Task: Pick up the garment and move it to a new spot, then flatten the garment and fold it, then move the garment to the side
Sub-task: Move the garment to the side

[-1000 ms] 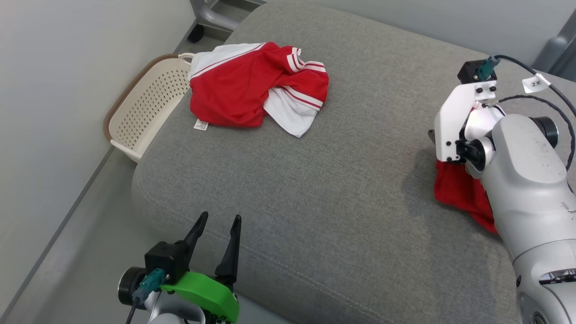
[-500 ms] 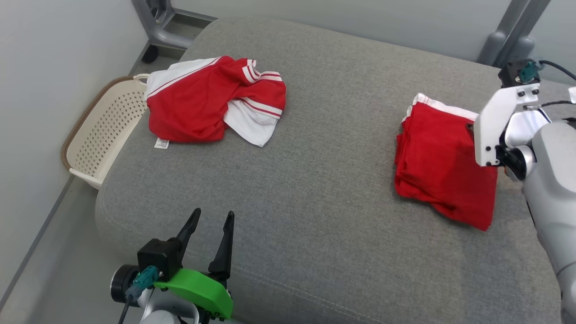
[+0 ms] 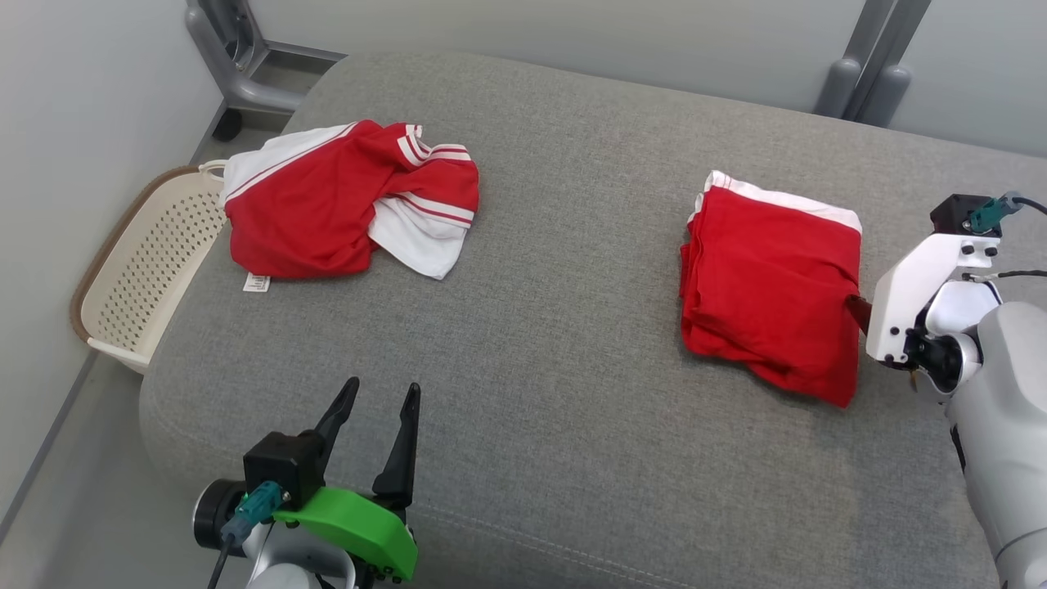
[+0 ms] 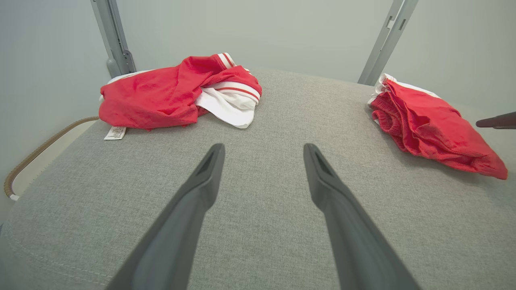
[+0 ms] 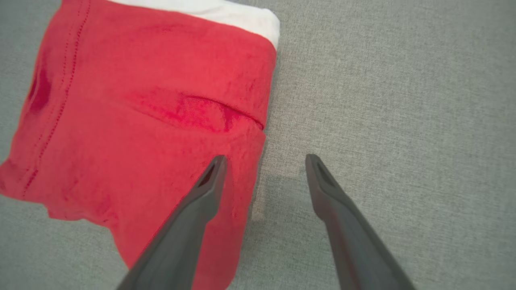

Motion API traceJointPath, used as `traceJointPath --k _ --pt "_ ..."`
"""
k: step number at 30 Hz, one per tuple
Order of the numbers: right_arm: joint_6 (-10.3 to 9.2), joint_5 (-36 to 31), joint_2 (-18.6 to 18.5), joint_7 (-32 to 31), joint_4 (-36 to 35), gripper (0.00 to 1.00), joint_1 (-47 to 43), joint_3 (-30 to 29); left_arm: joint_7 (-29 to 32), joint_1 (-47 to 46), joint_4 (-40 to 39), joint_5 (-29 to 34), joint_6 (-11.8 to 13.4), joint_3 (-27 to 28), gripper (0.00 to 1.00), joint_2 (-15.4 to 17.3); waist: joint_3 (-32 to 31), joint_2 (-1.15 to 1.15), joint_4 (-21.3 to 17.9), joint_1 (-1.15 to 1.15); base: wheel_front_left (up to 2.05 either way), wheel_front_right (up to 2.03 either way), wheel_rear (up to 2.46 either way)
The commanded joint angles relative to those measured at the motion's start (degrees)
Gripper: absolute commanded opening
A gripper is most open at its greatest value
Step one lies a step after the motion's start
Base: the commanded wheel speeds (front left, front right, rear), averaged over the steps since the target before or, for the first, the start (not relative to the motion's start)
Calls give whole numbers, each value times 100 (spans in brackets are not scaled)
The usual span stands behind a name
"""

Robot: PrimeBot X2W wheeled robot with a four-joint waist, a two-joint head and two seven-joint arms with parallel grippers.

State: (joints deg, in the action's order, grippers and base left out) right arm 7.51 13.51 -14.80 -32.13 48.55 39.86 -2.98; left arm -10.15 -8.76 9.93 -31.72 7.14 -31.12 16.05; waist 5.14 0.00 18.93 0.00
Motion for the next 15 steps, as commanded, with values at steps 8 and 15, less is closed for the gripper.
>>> traceJointPath --k 8,15 --pt "-4 -202 270 62 136 100 -84 -463 27 -103 -50 6 17 -43 100 33 198 0 106 0 0 0 0" --pt "-4 -288 478 39 375 84 -3 -962 -16 -150 -34 -6 14 -83 100 -4 374 0 247 0 0 0 0"
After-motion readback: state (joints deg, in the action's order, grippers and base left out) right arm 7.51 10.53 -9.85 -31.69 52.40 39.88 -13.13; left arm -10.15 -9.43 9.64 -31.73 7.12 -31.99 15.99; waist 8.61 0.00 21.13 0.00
